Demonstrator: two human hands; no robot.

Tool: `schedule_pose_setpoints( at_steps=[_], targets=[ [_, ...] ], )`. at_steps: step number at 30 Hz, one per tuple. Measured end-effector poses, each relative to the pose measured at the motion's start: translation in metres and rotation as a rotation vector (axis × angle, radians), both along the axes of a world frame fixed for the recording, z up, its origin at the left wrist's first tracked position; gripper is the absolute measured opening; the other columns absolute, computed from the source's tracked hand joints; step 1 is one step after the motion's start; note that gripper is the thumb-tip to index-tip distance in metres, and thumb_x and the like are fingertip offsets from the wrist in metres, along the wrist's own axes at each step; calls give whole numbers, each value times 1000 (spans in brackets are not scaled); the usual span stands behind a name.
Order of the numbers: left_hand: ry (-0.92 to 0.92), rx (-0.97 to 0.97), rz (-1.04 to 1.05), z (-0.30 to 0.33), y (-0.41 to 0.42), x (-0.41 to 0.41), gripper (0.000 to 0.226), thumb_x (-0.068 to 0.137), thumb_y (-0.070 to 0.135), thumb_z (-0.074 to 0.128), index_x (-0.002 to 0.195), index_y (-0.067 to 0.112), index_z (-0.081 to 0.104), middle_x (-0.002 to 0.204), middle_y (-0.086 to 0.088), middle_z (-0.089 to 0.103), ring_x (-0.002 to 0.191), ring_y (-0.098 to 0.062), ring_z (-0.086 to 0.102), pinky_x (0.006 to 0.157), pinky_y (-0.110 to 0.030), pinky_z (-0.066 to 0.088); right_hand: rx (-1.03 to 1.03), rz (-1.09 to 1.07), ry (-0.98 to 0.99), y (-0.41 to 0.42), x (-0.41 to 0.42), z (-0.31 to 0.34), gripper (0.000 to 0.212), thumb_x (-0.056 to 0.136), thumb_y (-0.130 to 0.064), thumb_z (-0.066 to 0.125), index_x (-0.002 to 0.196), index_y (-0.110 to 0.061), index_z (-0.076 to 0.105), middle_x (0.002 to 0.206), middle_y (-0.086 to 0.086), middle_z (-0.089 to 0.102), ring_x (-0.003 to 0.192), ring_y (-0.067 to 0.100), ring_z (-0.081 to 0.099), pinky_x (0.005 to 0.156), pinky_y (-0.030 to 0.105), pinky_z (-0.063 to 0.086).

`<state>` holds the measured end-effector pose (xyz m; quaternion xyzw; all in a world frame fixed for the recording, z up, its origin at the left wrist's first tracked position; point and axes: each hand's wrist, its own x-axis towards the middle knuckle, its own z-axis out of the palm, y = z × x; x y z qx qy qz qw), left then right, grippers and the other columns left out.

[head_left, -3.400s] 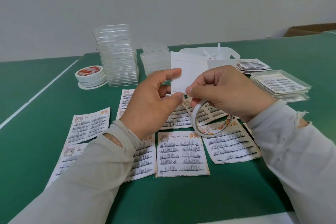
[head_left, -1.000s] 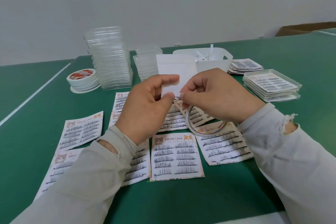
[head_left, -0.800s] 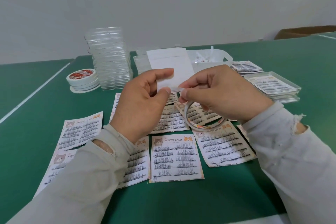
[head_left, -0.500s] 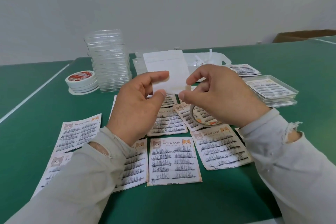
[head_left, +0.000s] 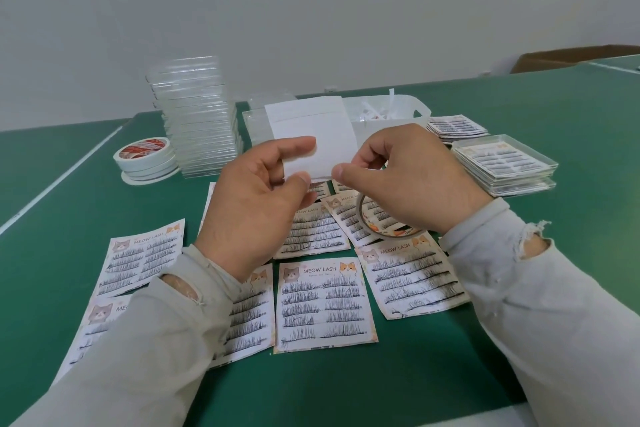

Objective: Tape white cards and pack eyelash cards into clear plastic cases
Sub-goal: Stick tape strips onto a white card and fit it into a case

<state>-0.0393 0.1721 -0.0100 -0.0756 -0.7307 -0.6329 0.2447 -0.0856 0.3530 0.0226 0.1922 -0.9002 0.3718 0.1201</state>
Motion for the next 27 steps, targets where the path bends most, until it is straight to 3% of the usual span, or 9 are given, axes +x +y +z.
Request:
schedule_pose_setpoints(
  at_steps=[4, 6, 10, 14, 17, 20, 24, 27],
  targets=[
    [10, -37, -8, 0, 1, 1, 44, 94, -3, 64, 104, 39, 75, 59, 16, 33, 68, -11, 61, 83, -34, 62, -15, -4, -42, -1, -3, -1, 33, 81, -51, 77, 69, -22, 69, 56, -17, 64, 50, -5, 54, 53, 22, 39],
    [26, -68, -4, 0, 0, 2, 41, 91, 2, 67, 105, 40, 74, 60, 12, 43, 72, -10, 64, 86, -35, 61, -29, 2, -59, 0, -4, -2, 36, 81, -51, 78, 71, -17, 71, 53, -22, 62, 47, -6, 53, 51, 20, 38],
    [82, -151, 92, -4, 6, 1, 29, 82, 19, 74, 102, 39, 68, 93, 17, 71, 82, -10, 65, 80, -28, 58, -58, 10, -49, -2, 0, -4, 36, 79, -52, 79, 69, -18, 70, 52, -23, 61, 46, -5, 53, 51, 19, 37],
    [100, -84, 187, -6, 4, -3, 26, 80, 20, 75, 92, 41, 67, 99, 9, 73, 92, -15, 70, 86, -38, 58, -70, 22, -50, -3, 0, -3, 34, 78, -51, 80, 69, -20, 70, 52, -24, 60, 46, -5, 52, 50, 17, 37],
    [94, -49, 203, -4, -3, -5, 28, 80, 20, 74, 92, 44, 67, 100, 9, 73, 96, -17, 71, 92, -48, 58, -104, 65, -46, 1, 0, 0, 25, 82, -41, 81, 68, -22, 72, 57, -18, 65, 46, -6, 51, 45, 7, 35],
    [98, -42, 196, -2, -5, -4, 29, 81, 20, 72, 93, 46, 67, 102, 11, 73, 100, -16, 70, 95, -50, 56, -170, 107, -33, 1, 2, 0, 21, 84, -32, 81, 67, -22, 72, 66, -17, 68, 48, -8, 53, 49, 3, 36],
    [113, -50, 184, -1, -4, -3, 29, 81, 19, 72, 94, 45, 67, 103, 10, 73, 95, -15, 71, 92, -47, 58, -295, 112, -108, 0, -1, -1, 18, 81, -22, 82, 68, -13, 73, 73, 4, 74, 61, 21, 64, 51, 13, 46],
    [130, -47, 176, -2, -2, -1, 30, 81, 21, 74, 94, 46, 65, 102, 10, 73, 84, -17, 71, 84, -38, 61, -367, 102, -153, 0, -2, -2, 17, 80, -16, 82, 70, -7, 72, 73, 12, 73, 73, 33, 70, 53, 16, 50]
  ],
)
